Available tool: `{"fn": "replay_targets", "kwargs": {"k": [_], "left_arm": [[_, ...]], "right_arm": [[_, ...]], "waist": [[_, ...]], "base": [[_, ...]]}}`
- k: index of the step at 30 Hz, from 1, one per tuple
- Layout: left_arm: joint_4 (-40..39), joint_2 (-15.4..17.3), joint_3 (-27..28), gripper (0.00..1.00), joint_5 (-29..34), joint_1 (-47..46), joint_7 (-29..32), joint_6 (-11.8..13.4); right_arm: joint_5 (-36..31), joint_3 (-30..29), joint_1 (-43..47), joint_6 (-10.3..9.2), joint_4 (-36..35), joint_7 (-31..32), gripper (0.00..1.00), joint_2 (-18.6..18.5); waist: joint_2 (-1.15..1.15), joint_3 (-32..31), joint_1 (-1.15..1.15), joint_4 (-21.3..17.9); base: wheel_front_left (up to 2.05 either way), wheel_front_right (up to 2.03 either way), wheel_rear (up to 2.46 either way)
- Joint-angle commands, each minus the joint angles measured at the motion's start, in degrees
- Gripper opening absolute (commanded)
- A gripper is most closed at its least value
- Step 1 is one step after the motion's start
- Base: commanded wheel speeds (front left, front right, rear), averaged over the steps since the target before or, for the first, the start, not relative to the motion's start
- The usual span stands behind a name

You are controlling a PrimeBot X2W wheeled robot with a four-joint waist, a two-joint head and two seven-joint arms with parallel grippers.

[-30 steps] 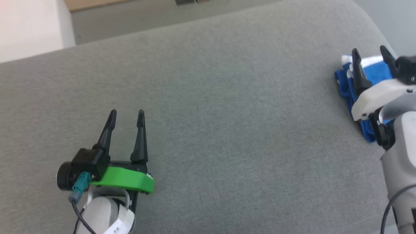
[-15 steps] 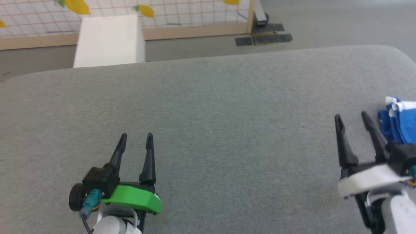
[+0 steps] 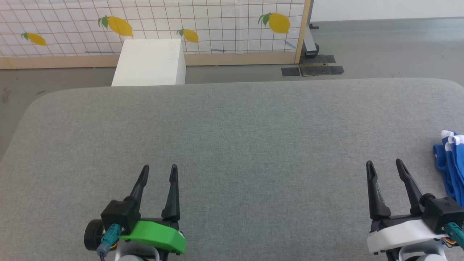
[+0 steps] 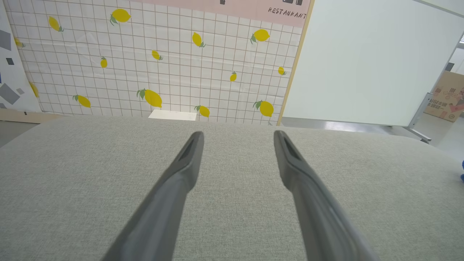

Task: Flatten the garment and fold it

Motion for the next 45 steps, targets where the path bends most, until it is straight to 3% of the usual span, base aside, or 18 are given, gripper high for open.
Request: {"fn": "replay_targets", "kwargs": {"k": [1, 20, 21, 45], "left_arm": [[0.0, -0.2, 0.0, 1.00, -0.2, 0.9, -0.3, 0.3], [0.7, -0.2, 0.2, 1.00, -0.7, 1.3, -0.3, 0.8], [0.5, 0.0, 0.0, 0.00, -0.5, 0.5, 0.0, 0.5], [0.1, 0.0, 0.4, 0.00, 0.3, 0.4, 1.0, 0.6]], "right_arm": [[-0.4, 0.1, 0.7, -0.10, -0.6, -0.1, 1.00, 0.3], [1.8, 0.2, 1.8, -0.10, -0.9, 0.5, 1.00, 0.8], [1.5, 0.0, 1.1, 0.00, -1.0, 0.6, 0.00, 0.7], [1.0, 0.2, 0.9, -0.01, -1.1, 1.3, 0.00, 0.6]], "waist": [[0.00, -0.1, 0.00, -0.1], [0.00, -0.7, 0.00, -0.3], [0.00, -0.7, 0.00, -0.3], [0.00, -0.8, 0.00, -0.2]], "base": [[0.00, 0.00, 0.00], [0.00, 0.00, 0.00], [0.00, 0.00, 0.00], [0.00, 0.00, 0.00]]}}
